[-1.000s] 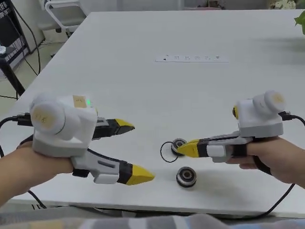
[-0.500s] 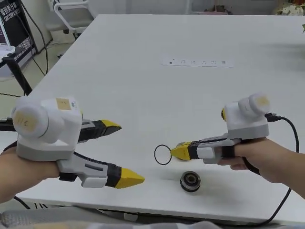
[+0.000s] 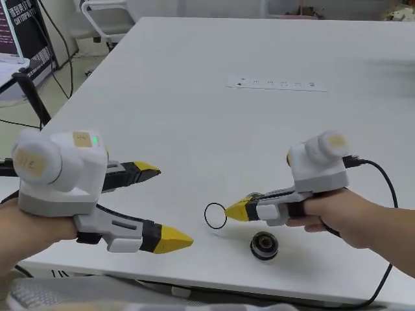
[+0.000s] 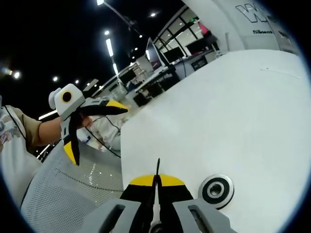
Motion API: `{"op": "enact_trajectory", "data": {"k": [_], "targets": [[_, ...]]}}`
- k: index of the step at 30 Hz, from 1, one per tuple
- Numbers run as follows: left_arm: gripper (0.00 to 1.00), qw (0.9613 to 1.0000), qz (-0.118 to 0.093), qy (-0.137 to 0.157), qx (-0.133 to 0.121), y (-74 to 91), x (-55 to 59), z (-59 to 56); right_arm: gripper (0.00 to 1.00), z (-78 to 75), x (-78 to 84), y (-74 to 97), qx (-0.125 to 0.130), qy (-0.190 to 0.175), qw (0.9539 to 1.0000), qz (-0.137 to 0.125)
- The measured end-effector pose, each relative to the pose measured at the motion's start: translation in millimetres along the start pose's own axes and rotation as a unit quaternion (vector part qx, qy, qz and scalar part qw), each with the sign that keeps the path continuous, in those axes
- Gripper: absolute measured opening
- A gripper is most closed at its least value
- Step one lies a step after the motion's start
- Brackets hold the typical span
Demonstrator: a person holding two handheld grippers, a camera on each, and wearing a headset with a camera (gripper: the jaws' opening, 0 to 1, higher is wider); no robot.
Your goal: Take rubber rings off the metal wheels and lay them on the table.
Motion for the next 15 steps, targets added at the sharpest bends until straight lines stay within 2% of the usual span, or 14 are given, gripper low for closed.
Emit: {"op": "enact_trajectory", "data": {"k": [5, 9, 12, 15], "targets": [[0.83, 1.0, 0.002, 0.0, 0.0, 1.1, 2.0, 0.2, 0.0, 0.8, 1.6, -4.9, 0.005, 0.006, 0.9999, 0.008], [0.83, 1.0, 0.002, 0.001, 0.0, 1.5, 2.5, 0.6, 0.0, -2.9, 5.0, -6.9, 0.021, 0.026, 0.9991, 0.025], [0.83, 1.0, 0.003, -0.001, 0.001, 1.8, 2.0, 0.5, 0.0, -5.0, 4.6, -6.5, 0.028, 0.032, 0.9988, 0.023], [0.83, 1.0, 0.005, -0.003, 0.0, 1.9, 2.3, 0.7, 0.05, -6.4, 4.5, -6.2, 0.033, 0.038, 0.9985, 0.021]]}}
Point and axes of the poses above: the centre of the closed fingertips' face, and the gripper's own axes: y roughly backward along the fingers, z roughly to its left, x roughly out of its underside, the point moved 7 cm from there along y, roughly backward along the fingers
